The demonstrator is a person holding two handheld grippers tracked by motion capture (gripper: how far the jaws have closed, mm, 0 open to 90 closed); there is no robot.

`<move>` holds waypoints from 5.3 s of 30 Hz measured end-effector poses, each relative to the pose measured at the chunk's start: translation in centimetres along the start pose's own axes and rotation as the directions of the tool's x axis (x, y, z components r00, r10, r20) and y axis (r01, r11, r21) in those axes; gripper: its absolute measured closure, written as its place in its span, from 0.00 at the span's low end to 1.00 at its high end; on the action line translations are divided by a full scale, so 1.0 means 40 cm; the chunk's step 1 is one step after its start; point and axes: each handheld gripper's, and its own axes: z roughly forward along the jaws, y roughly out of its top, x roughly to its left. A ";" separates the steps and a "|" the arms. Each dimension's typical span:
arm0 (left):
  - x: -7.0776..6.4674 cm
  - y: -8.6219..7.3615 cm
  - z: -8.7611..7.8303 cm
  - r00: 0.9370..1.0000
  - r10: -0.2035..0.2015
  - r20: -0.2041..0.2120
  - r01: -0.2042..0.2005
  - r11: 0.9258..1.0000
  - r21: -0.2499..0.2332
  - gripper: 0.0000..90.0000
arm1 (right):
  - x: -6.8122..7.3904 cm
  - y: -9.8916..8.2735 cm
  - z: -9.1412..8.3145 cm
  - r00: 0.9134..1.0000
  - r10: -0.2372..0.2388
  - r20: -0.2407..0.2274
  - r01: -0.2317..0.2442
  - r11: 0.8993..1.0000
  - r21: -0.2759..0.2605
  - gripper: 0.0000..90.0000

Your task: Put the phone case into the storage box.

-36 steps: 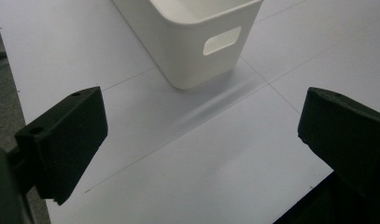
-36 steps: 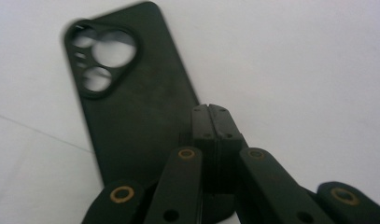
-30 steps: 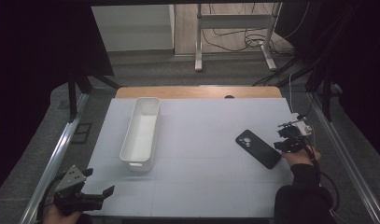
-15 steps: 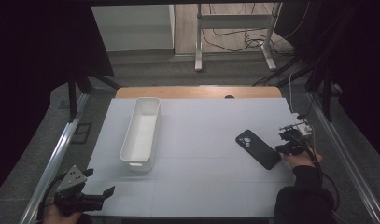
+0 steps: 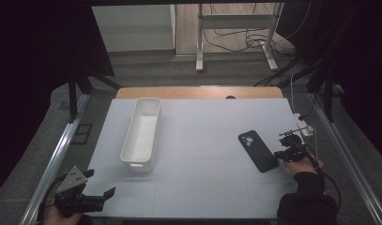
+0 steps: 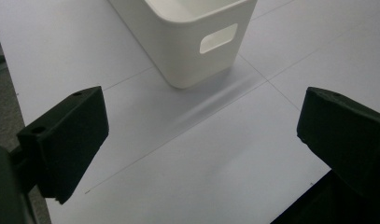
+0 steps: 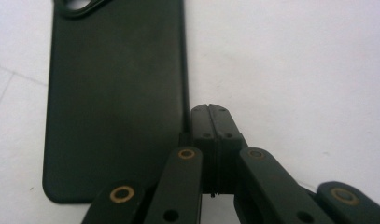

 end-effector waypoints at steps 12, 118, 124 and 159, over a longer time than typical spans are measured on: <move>-0.001 0.000 0.000 1.000 0.002 0.001 -0.002 1.000 0.000 0.03 | 0.022 -0.008 -0.003 1.000 -0.011 -0.006 0.011 1.000 0.007 1.00; 0.008 -0.002 -0.002 0.999 -0.014 0.036 0.014 1.000 -0.010 0.02 | 0.148 0.053 0.077 0.996 -0.084 0.021 0.083 0.996 0.011 0.06; 0.006 -0.002 -0.002 1.000 -0.010 0.028 0.010 1.000 -0.007 0.01 | 0.148 0.055 0.065 0.997 -0.074 0.020 0.073 0.997 0.028 0.15; -0.010 0.047 0.015 0.995 0.008 0.099 -0.004 0.999 -0.039 0.00 | 0.168 0.035 -0.035 0.989 -0.116 -0.089 0.100 0.981 -0.168 0.16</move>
